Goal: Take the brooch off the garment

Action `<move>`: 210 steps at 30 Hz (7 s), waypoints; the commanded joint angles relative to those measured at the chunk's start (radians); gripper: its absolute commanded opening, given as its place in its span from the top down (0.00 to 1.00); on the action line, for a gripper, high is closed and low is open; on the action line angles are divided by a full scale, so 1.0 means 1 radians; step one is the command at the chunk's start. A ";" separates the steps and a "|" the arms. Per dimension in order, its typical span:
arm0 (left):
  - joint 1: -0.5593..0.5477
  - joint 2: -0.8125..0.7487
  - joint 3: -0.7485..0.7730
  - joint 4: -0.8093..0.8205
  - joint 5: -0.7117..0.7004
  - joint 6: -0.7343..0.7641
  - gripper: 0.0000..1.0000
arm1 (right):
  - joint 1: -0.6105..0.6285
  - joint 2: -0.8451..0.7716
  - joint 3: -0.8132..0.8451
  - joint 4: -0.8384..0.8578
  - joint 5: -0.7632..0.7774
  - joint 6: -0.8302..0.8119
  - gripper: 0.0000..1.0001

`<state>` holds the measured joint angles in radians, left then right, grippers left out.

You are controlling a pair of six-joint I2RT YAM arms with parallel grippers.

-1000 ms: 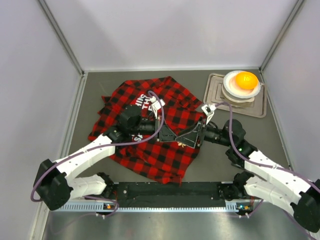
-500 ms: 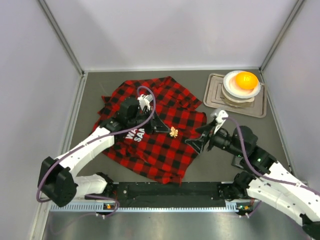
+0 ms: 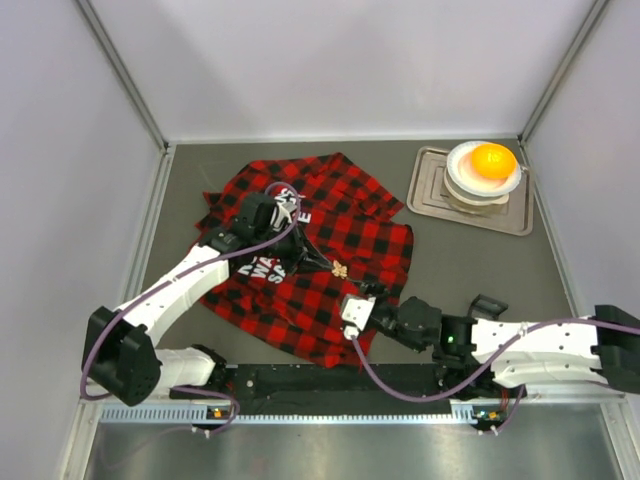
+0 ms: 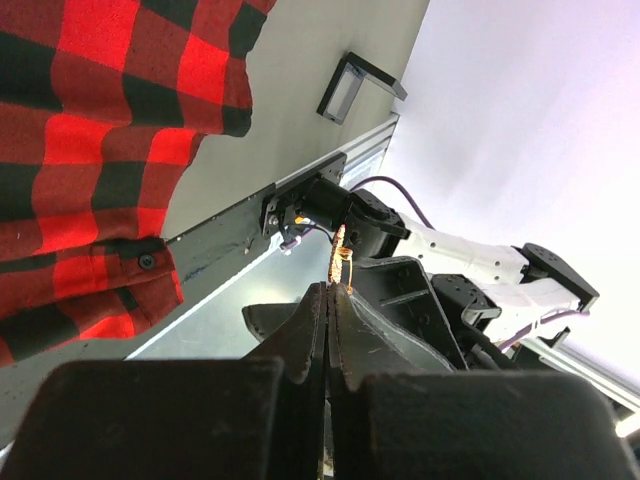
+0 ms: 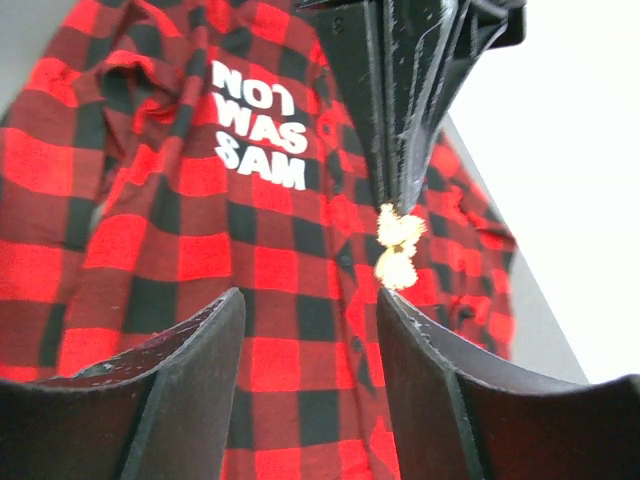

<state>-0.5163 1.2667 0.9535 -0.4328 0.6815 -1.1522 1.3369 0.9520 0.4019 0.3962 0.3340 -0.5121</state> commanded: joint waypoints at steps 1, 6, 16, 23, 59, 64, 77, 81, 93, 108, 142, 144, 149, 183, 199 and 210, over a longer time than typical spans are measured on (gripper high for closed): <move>0.016 -0.038 -0.001 -0.029 0.036 -0.032 1.00 | 0.022 0.047 0.031 0.243 0.102 -0.216 0.48; 0.019 -0.052 0.019 -0.096 0.016 -0.017 1.00 | 0.021 0.060 0.041 0.245 0.097 -0.221 0.54; 0.021 -0.072 0.007 -0.077 0.044 -0.058 1.00 | 0.021 0.117 0.064 0.222 0.085 -0.207 0.69; 0.021 -0.092 -0.007 -0.064 0.058 -0.086 1.00 | 0.021 0.162 0.071 0.285 0.120 -0.212 0.81; 0.203 -0.222 -0.111 0.155 0.052 0.374 0.34 | -0.810 -0.099 0.305 -0.658 -0.436 0.504 1.00; 0.142 -0.211 -0.136 0.181 0.017 0.419 0.34 | -1.034 -0.027 0.472 -0.882 -0.743 0.476 1.00; -0.234 -0.299 -0.041 0.086 -0.376 0.585 0.34 | -1.200 0.223 0.753 -1.629 -0.544 0.069 1.00; -0.289 -0.296 -0.061 0.104 -0.408 0.602 0.34 | -1.257 0.264 0.715 -1.767 -0.533 -0.058 1.00; -0.444 -0.291 -0.039 0.055 -0.565 0.669 0.34 | -1.217 0.247 0.463 -1.820 -0.436 -0.235 1.00; -0.472 -0.325 -0.065 0.029 -0.628 0.684 0.34 | -1.151 0.452 0.532 -1.771 -0.256 -0.223 1.00; -0.485 -0.345 -0.085 0.035 -0.637 0.683 0.35 | -0.840 0.589 0.420 -1.697 -0.026 -0.238 1.00; -0.484 -0.348 -0.087 0.034 -0.642 0.683 0.35 | -0.834 0.611 0.425 -1.691 -0.027 -0.240 1.00; -0.484 -0.355 -0.088 0.026 -0.648 0.684 0.35 | -0.821 0.688 0.460 -1.679 -0.029 -0.236 1.00; -0.484 -0.360 -0.088 0.025 -0.634 0.683 0.35 | -0.818 0.696 0.453 -1.653 0.060 -0.201 0.70; -0.461 -0.331 -0.084 0.023 -0.629 0.683 0.35 | -0.763 0.527 0.503 -1.657 0.082 -0.117 0.60; -0.386 -0.360 0.000 -0.036 -0.744 0.594 0.33 | -0.682 0.254 0.842 -1.656 0.105 0.205 0.43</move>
<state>-0.9195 0.9436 0.8703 -0.4438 0.0246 -0.5110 0.6441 1.3346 1.1053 -1.2861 0.3958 -0.4755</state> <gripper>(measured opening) 0.661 0.497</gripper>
